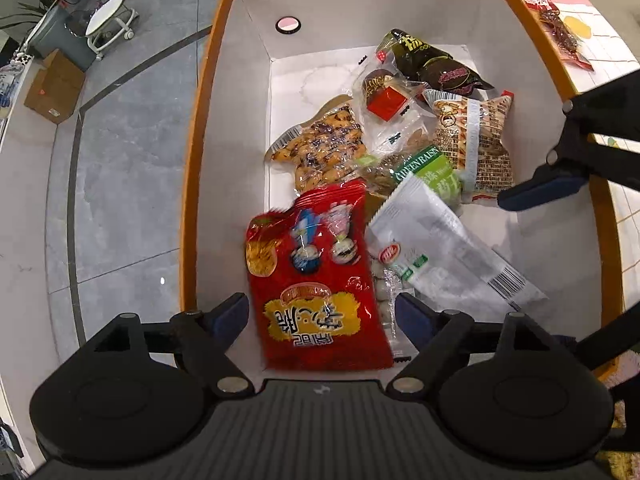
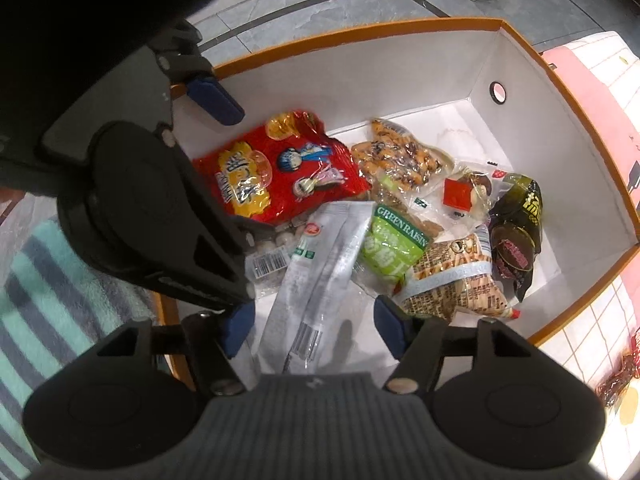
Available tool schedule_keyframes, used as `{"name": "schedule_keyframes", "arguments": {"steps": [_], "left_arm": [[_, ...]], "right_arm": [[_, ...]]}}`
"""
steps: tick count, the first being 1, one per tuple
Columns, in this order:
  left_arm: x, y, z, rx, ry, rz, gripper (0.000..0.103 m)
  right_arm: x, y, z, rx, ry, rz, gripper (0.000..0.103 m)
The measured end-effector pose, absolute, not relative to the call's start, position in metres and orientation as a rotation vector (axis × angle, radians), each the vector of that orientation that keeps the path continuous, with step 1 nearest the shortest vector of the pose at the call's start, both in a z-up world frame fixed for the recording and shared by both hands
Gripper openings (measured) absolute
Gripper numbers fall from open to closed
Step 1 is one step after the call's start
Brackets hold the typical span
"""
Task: Organize snacks
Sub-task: 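Open both grippers to release the snacks and lift out of the box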
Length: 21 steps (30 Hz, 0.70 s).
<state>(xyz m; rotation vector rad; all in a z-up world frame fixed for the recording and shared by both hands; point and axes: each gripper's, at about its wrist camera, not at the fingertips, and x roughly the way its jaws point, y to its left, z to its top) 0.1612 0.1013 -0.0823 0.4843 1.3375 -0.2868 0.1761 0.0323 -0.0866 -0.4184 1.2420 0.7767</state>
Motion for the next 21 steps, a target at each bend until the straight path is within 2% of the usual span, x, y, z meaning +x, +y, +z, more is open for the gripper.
{"name": "schedule_keyframes", "arguments": {"steps": [13, 14, 16, 21], "left_arm": [[0.148, 0.101, -0.031, 0.333, 1.193, -0.260, 0.097], [0.145, 0.099, -0.025, 0.326, 1.170, -0.254, 0.097], [0.141, 0.092, -0.015, 0.329, 1.127, -0.242, 0.097], [0.129, 0.072, 0.010, 0.306, 1.033, -0.237, 0.097]], "right_arm": [[0.156, 0.004, -0.041, -0.374, 1.092, 0.732, 0.073], [0.155, 0.000, -0.037, -0.368, 1.078, 0.723, 0.074], [0.152, -0.008, -0.028, -0.357, 1.040, 0.697, 0.083], [0.139, -0.036, -0.005, -0.338, 0.937, 0.631, 0.083]]}}
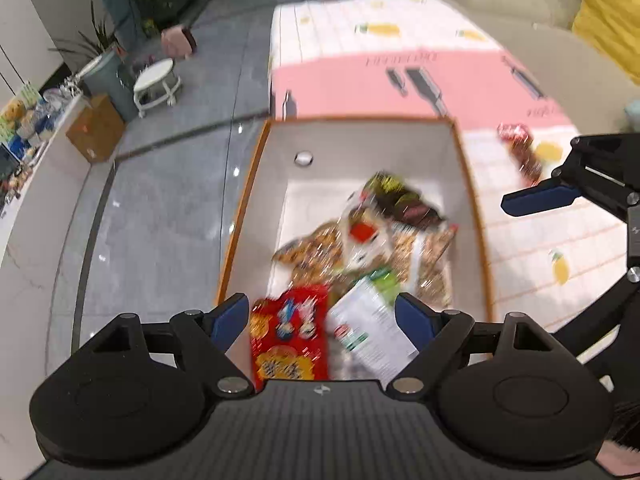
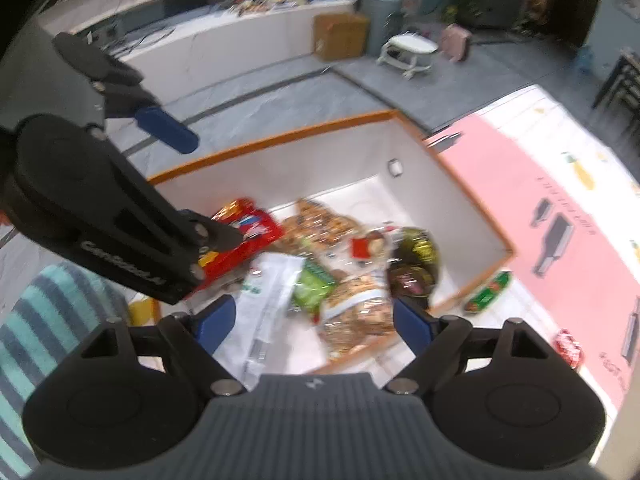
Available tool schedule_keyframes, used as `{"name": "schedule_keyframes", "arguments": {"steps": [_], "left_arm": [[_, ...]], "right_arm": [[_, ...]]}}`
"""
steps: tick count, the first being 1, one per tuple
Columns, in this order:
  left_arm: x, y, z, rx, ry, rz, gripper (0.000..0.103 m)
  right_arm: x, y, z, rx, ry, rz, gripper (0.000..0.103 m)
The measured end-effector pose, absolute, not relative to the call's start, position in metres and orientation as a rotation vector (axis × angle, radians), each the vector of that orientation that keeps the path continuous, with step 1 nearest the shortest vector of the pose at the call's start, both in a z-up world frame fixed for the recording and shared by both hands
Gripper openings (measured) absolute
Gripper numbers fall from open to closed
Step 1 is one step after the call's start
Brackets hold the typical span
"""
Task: Organize snacks
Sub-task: 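Open both grippers to release the snacks and lift out of the box, then move the left gripper to the green sausage while the right moves to the red-label meat pack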
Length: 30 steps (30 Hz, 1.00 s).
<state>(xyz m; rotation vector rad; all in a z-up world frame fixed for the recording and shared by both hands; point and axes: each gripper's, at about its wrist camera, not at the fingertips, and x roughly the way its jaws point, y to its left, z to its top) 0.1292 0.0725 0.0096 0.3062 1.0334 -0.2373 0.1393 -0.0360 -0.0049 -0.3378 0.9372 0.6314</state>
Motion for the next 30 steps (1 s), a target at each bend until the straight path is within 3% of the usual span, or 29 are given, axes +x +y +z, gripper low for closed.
{"name": "schedule_keyframes", "arguments": {"steps": [15, 30], "left_arm": [[0.101, -0.014, 0.031, 0.103, 0.850, -0.355, 0.093], [0.117, -0.103, -0.039, 0.115, 0.819, -0.435, 0.086]], "right_arm": [[0.108, -0.148, 0.010, -0.186, 0.795, 0.373, 0.084], [0.097, -0.260, -0.077, 0.055, 0.812, 0.092, 0.081]]}}
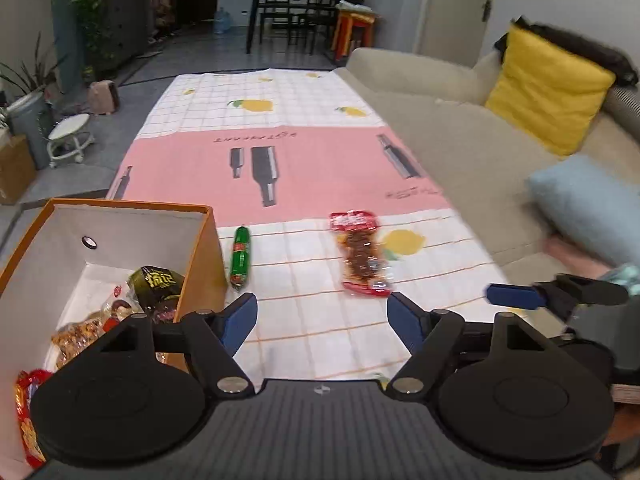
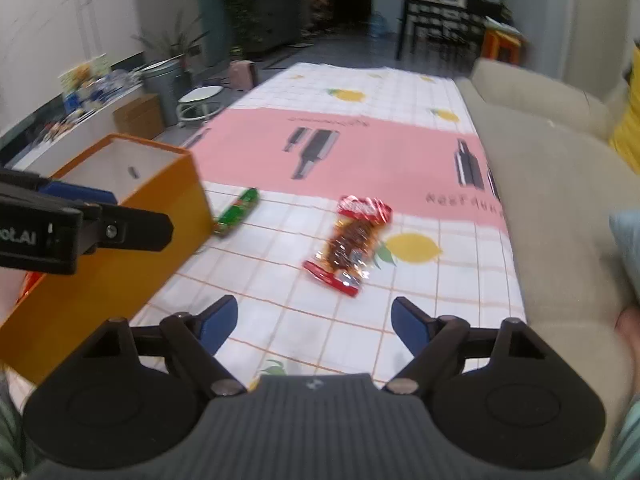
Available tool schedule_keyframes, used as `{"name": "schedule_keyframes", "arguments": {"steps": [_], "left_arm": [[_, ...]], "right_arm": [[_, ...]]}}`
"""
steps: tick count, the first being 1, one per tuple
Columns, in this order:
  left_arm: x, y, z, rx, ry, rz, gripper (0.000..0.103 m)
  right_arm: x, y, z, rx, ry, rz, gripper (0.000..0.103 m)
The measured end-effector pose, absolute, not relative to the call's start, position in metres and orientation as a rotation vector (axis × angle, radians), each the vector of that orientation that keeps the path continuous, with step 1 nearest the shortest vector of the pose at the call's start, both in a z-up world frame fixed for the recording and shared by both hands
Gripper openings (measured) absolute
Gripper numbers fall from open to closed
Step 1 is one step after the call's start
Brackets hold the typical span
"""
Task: Organize snacks
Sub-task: 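Move the left gripper to the green sausage while the right moves to the red-label meat pack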
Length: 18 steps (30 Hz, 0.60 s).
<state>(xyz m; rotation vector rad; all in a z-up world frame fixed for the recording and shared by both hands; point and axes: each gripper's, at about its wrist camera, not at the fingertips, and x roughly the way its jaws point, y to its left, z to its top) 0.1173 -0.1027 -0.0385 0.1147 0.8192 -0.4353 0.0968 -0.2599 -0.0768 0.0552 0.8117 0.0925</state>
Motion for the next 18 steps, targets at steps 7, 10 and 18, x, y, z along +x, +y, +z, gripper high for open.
{"name": "schedule_keyframes", "arguments": {"steps": [7, 10, 18], "left_arm": [[0.144, -0.132, -0.068, 0.306, 0.744, -0.332, 0.077], [0.156, -0.144, -0.085, 0.355, 0.718, -0.291, 0.074], [0.185, -0.167, -0.129, 0.517, 0.639, -0.181, 0.066]], "right_arm": [[0.119, -0.275, -0.107, 0.066, 0.801, 0.069, 0.081], [0.135, -0.275, -0.118, 0.059, 0.785, 0.070, 0.079], [0.168, -0.270, -0.146, 0.006, 0.764, 0.089, 0.077]]}}
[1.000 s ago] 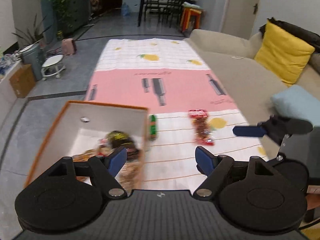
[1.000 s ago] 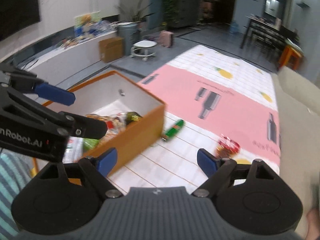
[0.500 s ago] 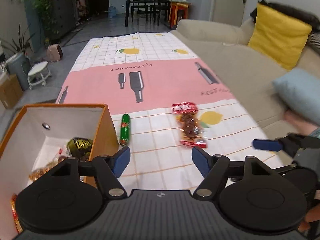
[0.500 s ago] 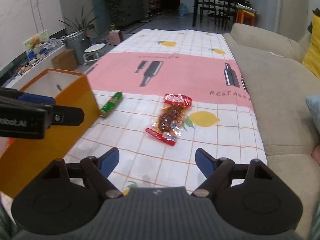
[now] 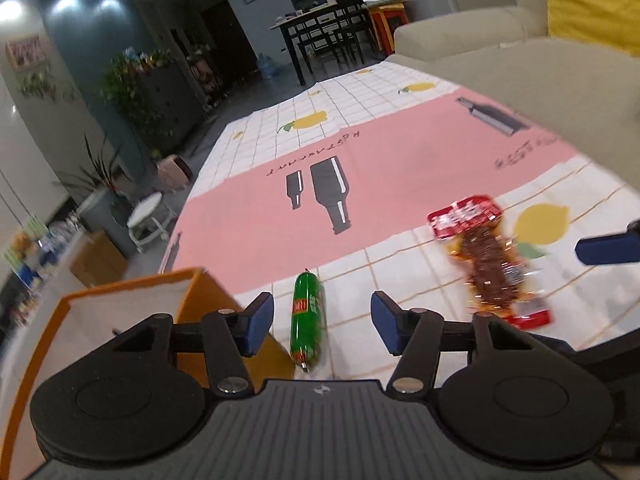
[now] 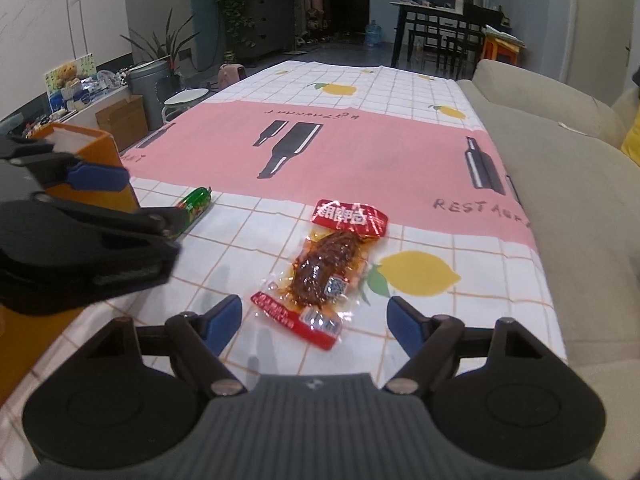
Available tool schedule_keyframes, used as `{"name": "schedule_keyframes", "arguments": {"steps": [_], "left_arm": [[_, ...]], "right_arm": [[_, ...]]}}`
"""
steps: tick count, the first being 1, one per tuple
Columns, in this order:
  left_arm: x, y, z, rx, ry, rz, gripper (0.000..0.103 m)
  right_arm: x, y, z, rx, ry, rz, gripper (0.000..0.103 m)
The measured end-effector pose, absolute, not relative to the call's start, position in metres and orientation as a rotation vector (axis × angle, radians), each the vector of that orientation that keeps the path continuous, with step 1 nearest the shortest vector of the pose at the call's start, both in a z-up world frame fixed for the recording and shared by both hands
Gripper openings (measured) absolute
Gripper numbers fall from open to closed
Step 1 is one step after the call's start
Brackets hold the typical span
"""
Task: Organize snacks
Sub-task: 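Move the left gripper to the green sausage while the right moves to the red-label meat pack, then grasp the green sausage with the left gripper while the right grasps the red-label meat pack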
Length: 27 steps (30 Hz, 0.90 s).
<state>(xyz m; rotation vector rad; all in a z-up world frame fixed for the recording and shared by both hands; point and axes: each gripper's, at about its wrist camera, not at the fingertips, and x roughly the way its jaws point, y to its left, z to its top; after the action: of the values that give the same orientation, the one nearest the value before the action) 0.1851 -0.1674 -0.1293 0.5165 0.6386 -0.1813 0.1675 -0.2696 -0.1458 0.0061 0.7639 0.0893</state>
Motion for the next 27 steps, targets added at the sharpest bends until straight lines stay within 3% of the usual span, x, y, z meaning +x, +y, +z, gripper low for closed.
{"name": "schedule_keyframes", "arguments": {"steps": [13, 14, 19, 22, 25, 27], "left_arm": [[0.232, -0.190, -0.166, 0.575, 0.770, -0.032, 0.056], [0.233, -0.189, -0.165, 0.548, 0.775, -0.018, 0.055], [0.231, -0.181, -0.157, 0.453, 0.809, -0.030, 0.049], [0.223, -0.174, -0.150, 0.380, 0.797, -0.093, 0.047], [0.211, -0.172, -0.145, 0.327, 0.811, -0.179, 0.038], [0.204, -0.169, -0.147, 0.275, 0.854, -0.216, 0.036]], "right_arm": [[0.198, -0.263, -0.173, -0.004, 0.761, 0.106, 0.075], [0.199, -0.264, -0.174, -0.003, 0.763, 0.106, 0.073], [0.200, -0.269, -0.175, 0.016, 0.771, 0.108, 0.037], [0.199, -0.275, -0.173, 0.040, 0.787, 0.087, 0.034], [0.192, -0.281, -0.170, 0.050, 0.792, 0.063, 0.031], [0.186, -0.285, -0.168, 0.053, 0.802, 0.042, 0.029]]}}
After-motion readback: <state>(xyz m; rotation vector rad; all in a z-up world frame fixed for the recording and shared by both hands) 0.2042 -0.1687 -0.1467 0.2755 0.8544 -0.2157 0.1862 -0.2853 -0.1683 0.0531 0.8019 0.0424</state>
